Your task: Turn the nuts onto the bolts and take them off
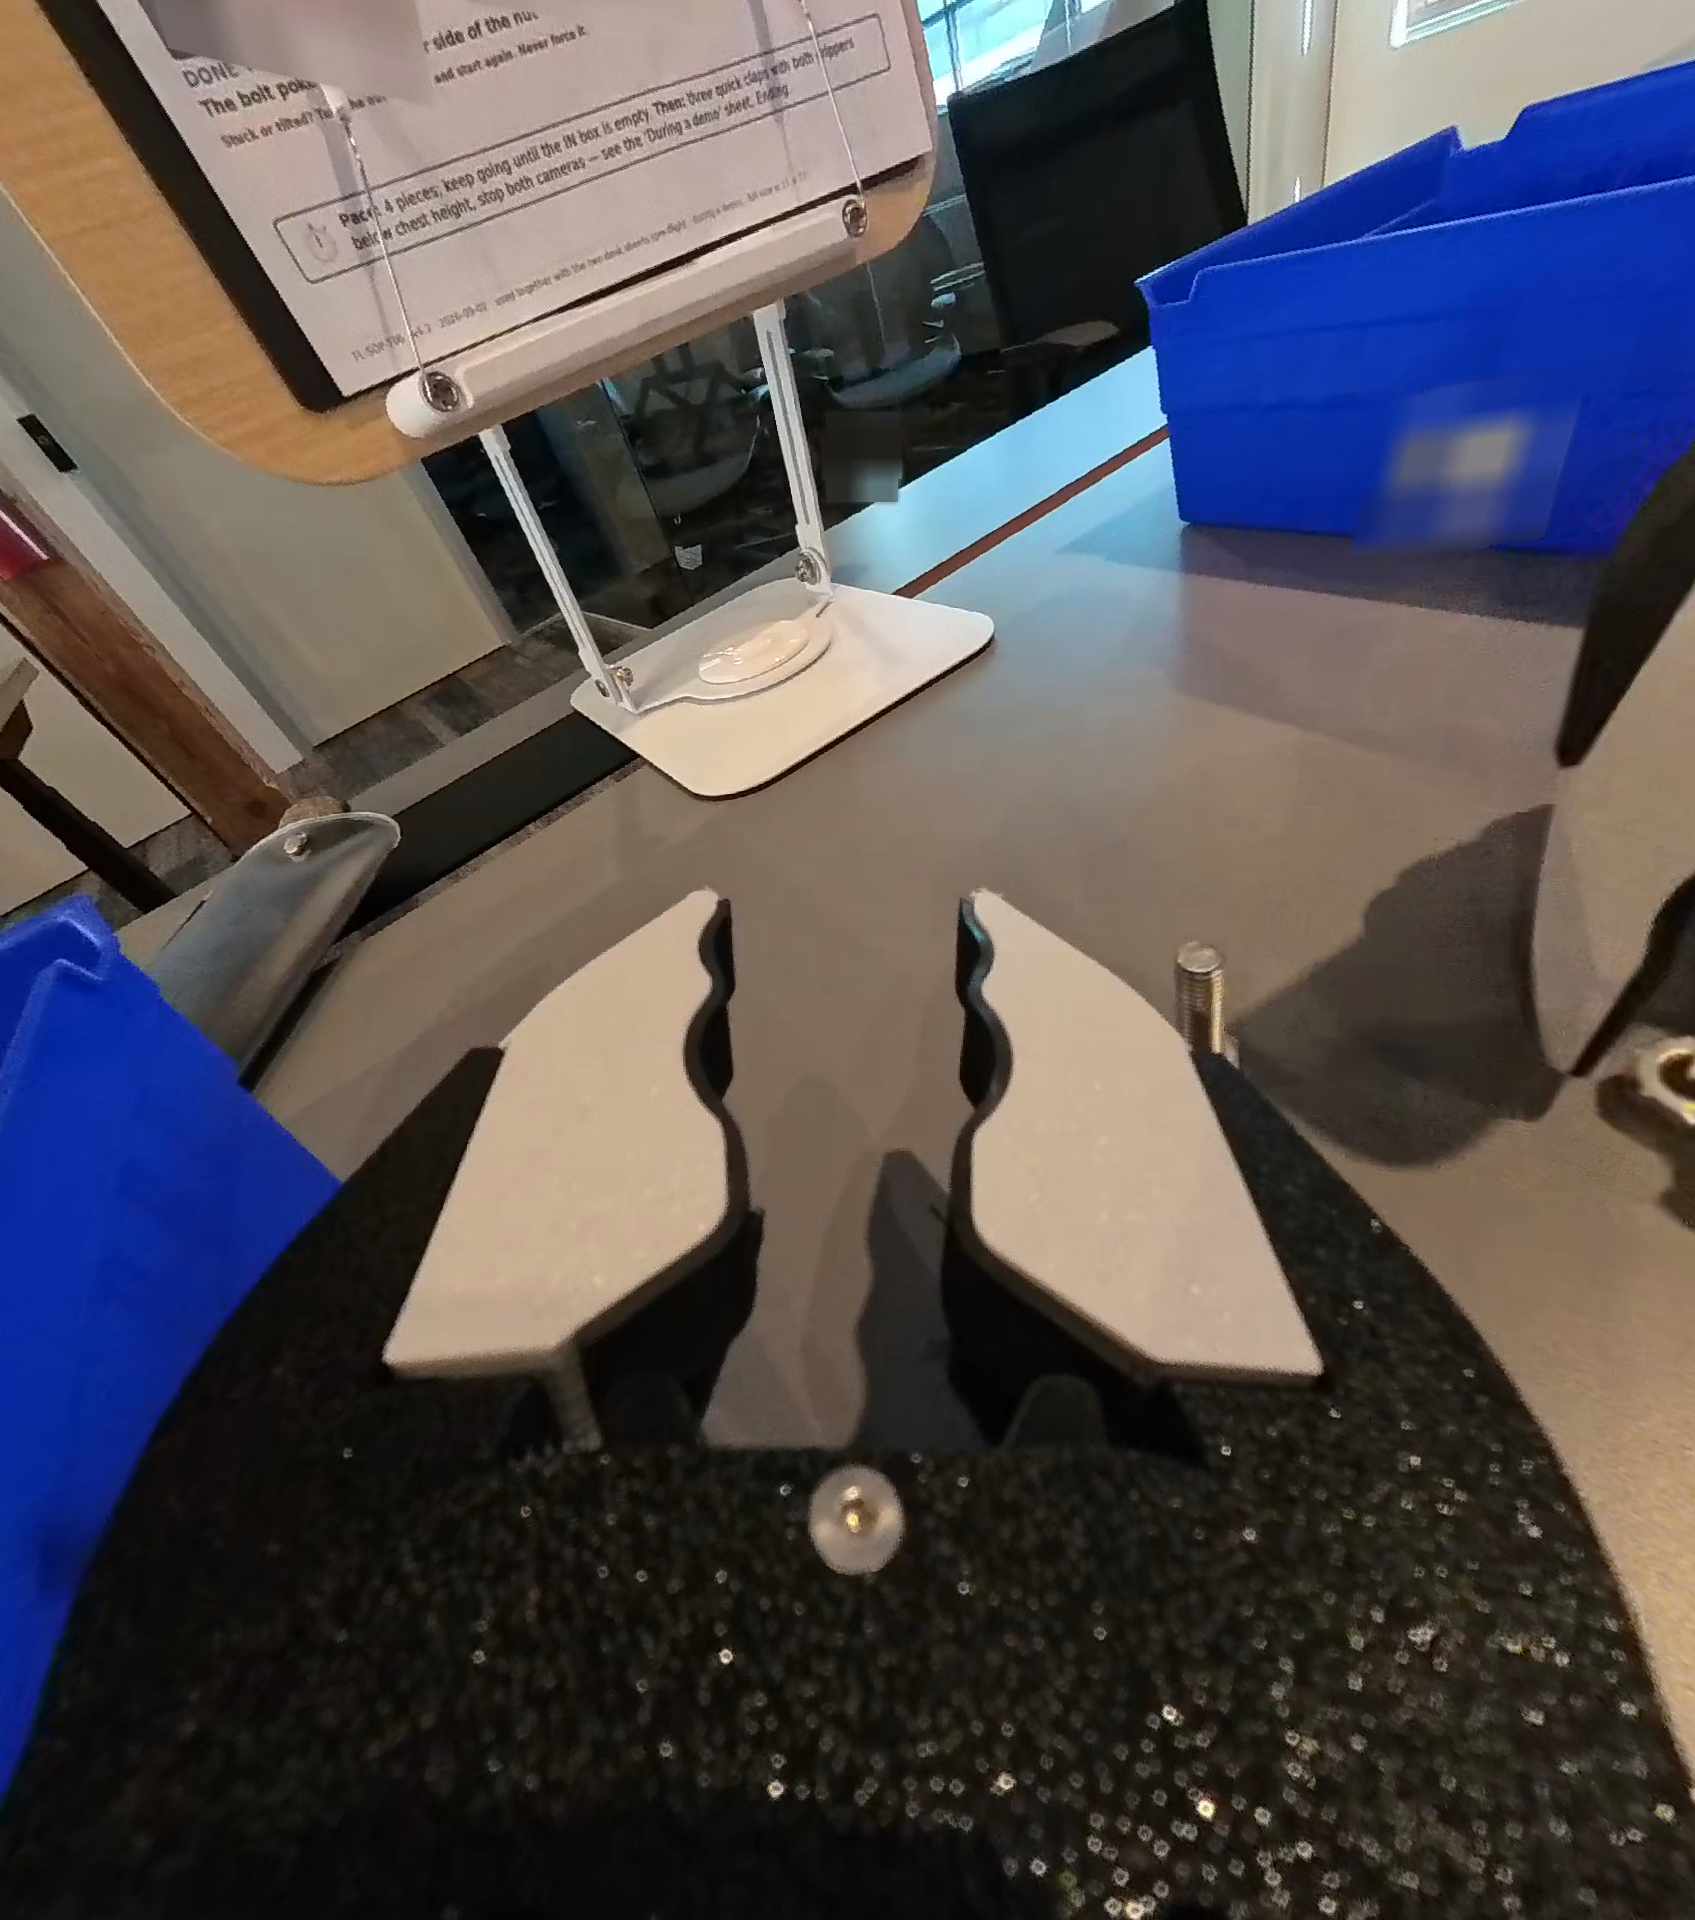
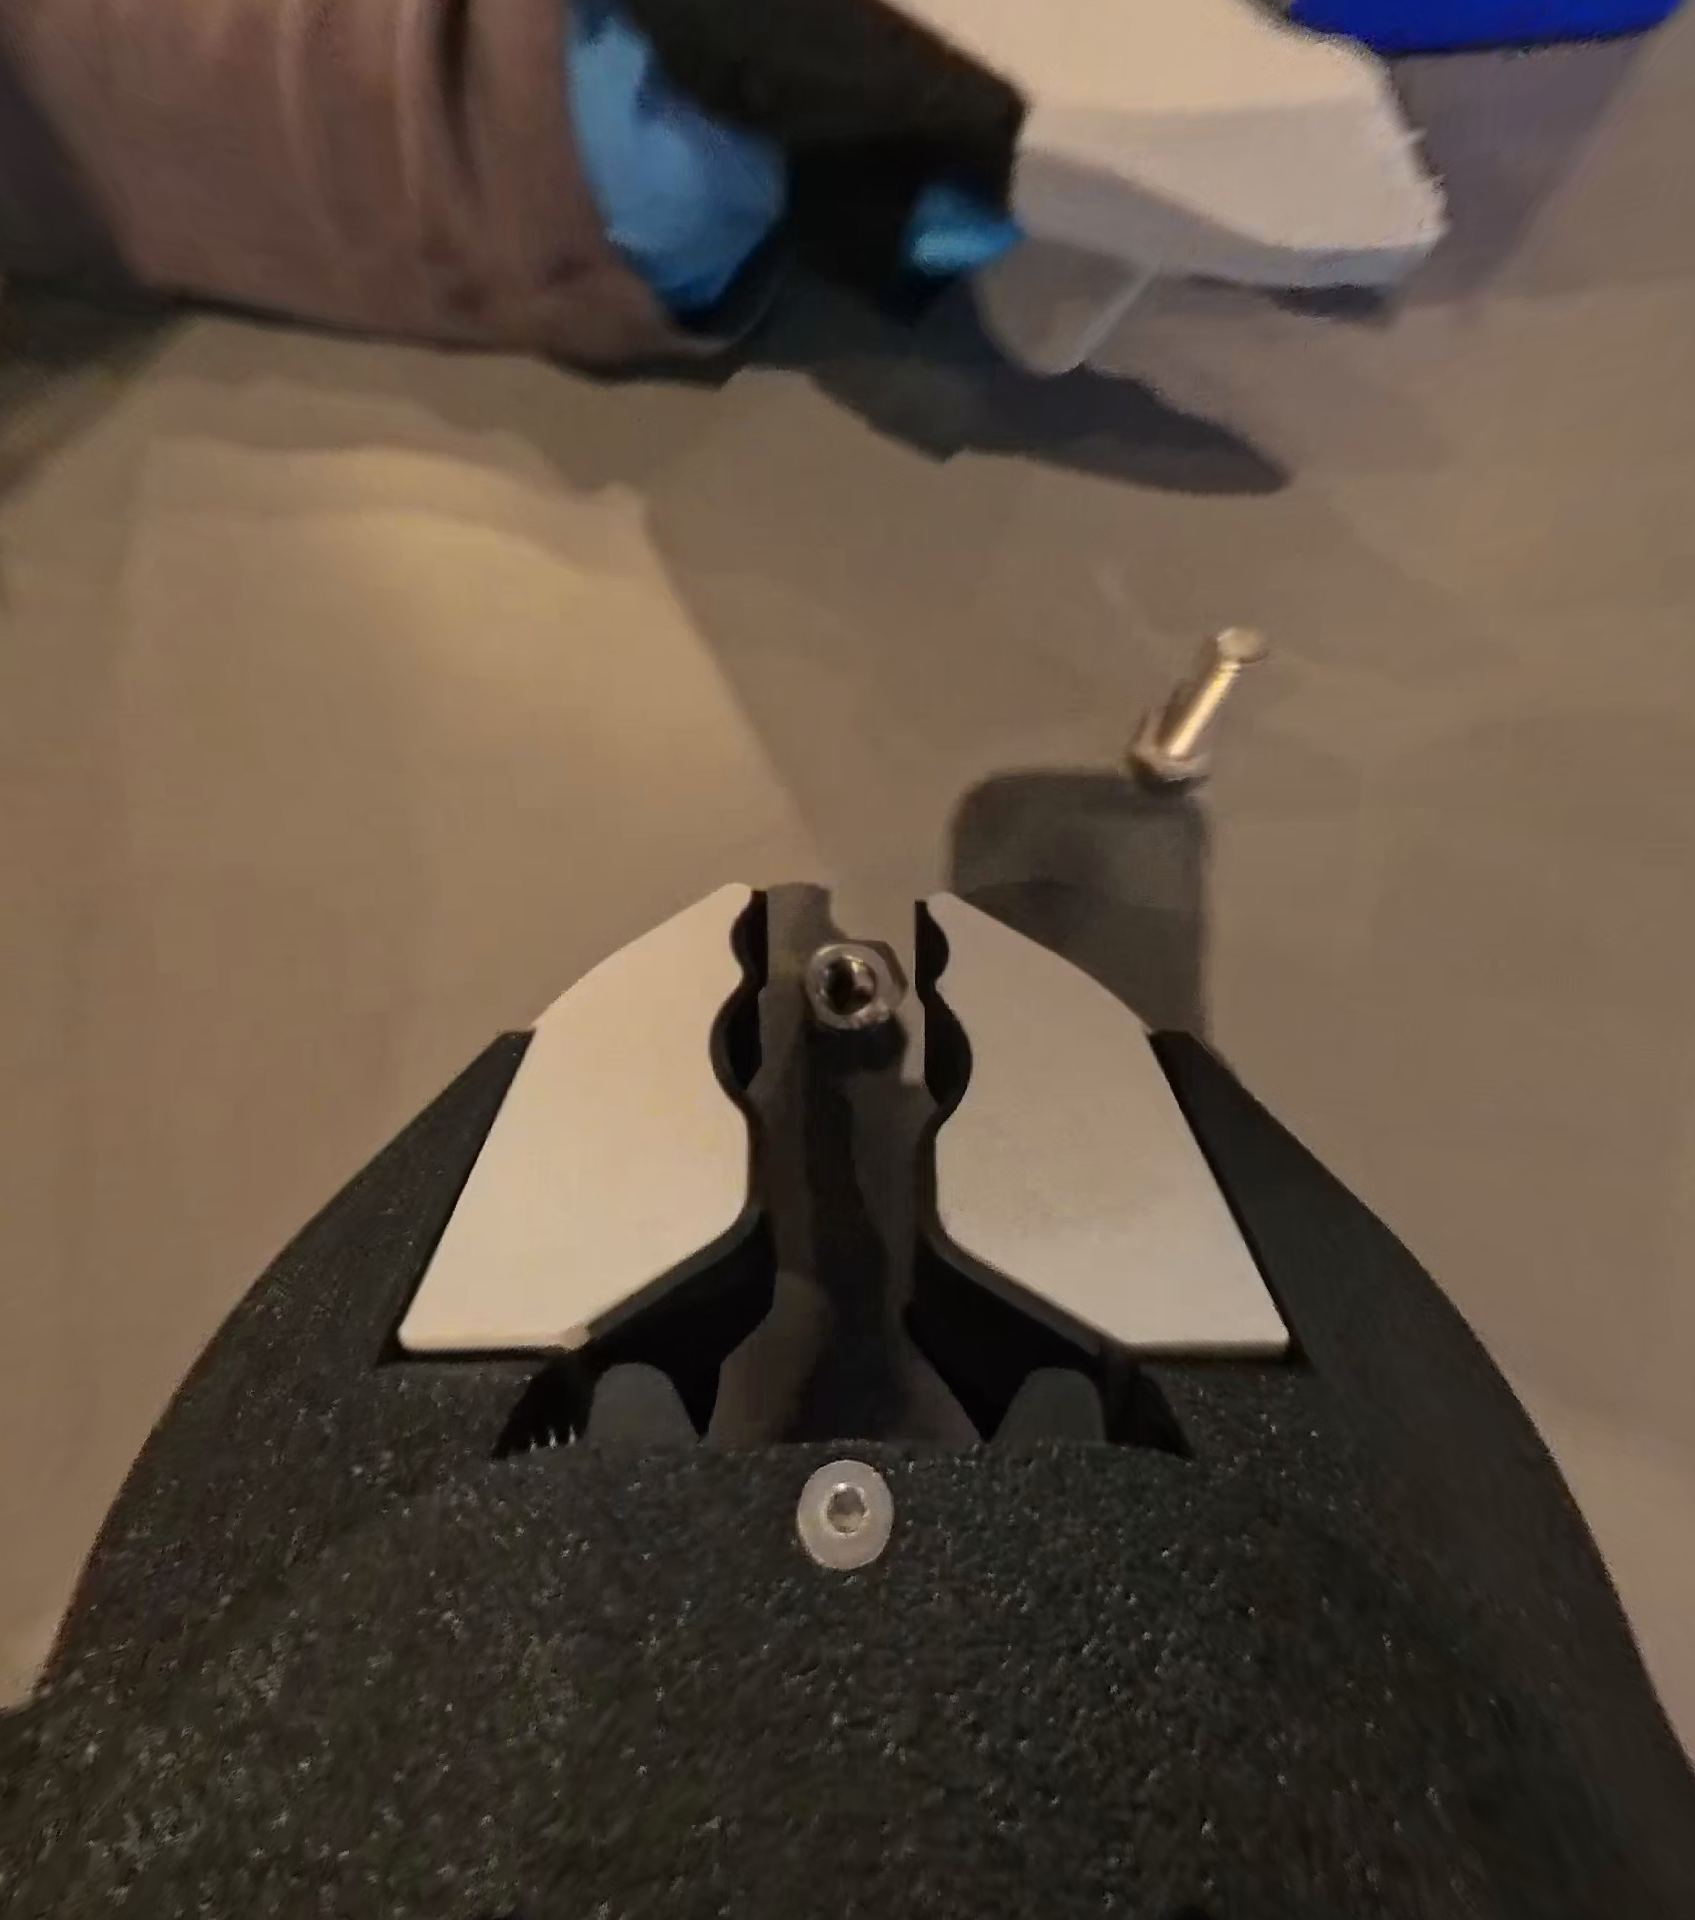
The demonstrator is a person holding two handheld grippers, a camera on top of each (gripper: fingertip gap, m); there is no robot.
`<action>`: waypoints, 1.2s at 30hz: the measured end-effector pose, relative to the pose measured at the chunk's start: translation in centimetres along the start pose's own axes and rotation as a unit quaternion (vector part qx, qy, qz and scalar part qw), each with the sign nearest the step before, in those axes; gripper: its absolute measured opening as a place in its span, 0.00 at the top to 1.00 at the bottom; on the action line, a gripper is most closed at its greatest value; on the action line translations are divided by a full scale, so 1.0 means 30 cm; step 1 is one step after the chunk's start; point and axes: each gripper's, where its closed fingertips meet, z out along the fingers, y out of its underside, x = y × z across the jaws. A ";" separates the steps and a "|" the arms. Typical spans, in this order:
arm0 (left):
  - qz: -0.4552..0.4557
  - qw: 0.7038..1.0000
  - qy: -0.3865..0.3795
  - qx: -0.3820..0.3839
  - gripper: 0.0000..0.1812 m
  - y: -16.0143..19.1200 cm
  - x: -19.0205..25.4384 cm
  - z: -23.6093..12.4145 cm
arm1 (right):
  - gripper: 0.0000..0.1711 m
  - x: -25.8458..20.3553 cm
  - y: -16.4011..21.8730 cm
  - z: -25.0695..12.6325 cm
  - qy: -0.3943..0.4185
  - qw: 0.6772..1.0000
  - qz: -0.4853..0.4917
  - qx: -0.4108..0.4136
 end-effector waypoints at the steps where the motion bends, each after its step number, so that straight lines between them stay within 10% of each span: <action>1: 0.001 1.000 0.000 0.000 0.78 0.000 0.001 0.000 | 0.83 -0.007 0.010 0.001 -0.004 1.000 -0.006 -0.006; 36: 0.006 1.000 0.008 -0.008 0.77 0.007 0.007 0.001 | 0.89 0.031 0.046 -0.012 0.028 0.999 0.020 -0.013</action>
